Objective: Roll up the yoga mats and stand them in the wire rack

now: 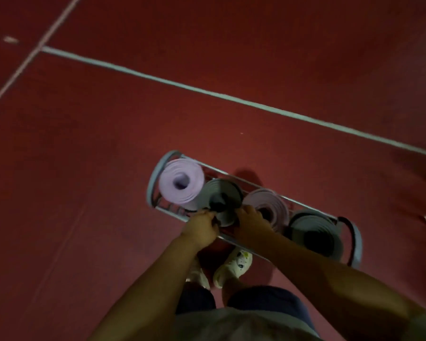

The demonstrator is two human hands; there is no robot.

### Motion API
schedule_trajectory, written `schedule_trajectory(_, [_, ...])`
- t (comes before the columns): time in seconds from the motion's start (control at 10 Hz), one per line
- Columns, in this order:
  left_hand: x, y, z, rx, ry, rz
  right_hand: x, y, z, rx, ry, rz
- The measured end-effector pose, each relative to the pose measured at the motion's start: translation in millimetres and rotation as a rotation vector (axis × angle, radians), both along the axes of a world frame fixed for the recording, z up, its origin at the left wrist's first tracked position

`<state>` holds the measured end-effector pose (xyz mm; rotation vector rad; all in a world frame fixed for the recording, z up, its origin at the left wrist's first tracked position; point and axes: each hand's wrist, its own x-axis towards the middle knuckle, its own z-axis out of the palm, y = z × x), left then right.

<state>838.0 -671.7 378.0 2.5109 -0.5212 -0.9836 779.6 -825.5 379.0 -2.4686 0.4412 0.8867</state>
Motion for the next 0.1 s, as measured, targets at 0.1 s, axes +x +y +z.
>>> schedule_trajectory(0.1, [-19.8, 37.3, 22.9, 0.011, 0.045, 0.242, 3.3, 40.3, 2.8, 0.031, -0.001, 0.146])
